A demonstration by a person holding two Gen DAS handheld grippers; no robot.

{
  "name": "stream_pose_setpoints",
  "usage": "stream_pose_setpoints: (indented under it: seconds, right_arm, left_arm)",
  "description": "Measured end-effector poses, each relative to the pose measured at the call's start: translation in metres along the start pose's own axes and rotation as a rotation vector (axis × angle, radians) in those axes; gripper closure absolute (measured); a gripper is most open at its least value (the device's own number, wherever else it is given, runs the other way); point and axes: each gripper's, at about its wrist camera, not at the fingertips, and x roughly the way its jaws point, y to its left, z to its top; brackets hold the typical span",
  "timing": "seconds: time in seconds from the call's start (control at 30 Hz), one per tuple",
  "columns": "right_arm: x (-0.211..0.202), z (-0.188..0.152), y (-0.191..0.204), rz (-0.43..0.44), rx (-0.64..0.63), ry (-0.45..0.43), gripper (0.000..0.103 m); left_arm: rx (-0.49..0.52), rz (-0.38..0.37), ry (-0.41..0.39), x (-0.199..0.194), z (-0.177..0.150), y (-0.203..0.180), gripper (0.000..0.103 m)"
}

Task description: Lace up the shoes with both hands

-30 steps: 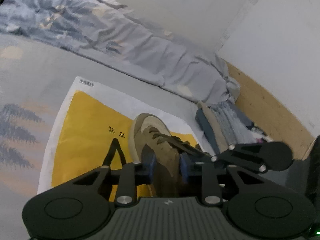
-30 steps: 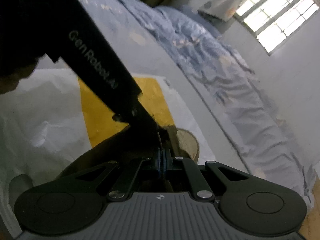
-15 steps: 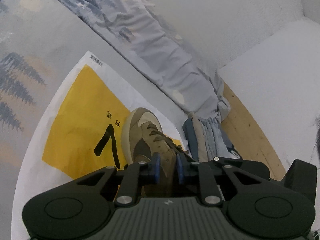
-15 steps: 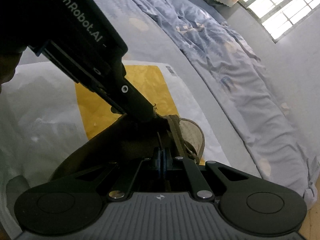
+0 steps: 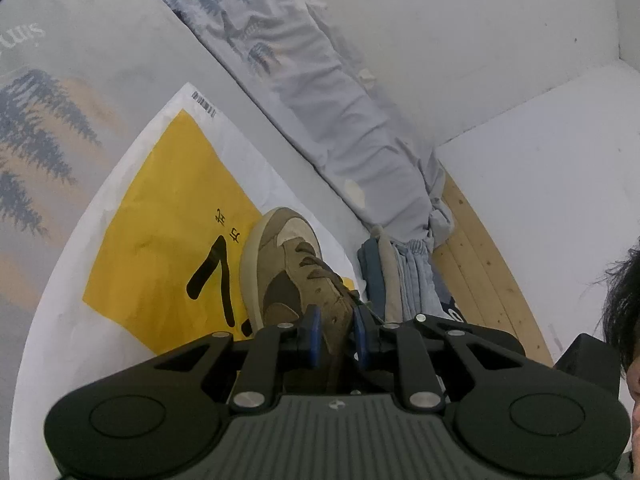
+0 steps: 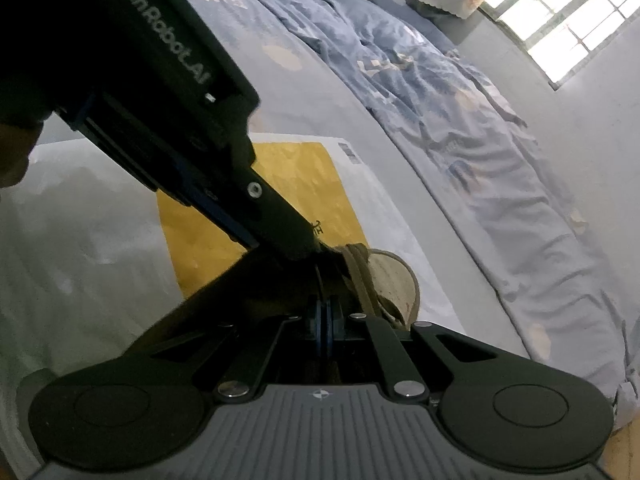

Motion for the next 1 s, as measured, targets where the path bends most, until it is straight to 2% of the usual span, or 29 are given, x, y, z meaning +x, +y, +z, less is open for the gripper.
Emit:
stream_pose_setpoints:
  seconds: [0.83,1.0]
  right_arm:
    - [0.0002,0.0058,0.0017,0.002,0.008,-0.028,0.101]
    - [0.001,0.0073,0.0036,-0.001,-0.001,-0.042,0.101]
  left_arm:
    - [0.006,0.005,0.007,0.0028,-0.0011,-0.0023,0.087]
    - [-0.034,-0.018,-0.027,-0.0028,0.0003,0.0012,0.081]
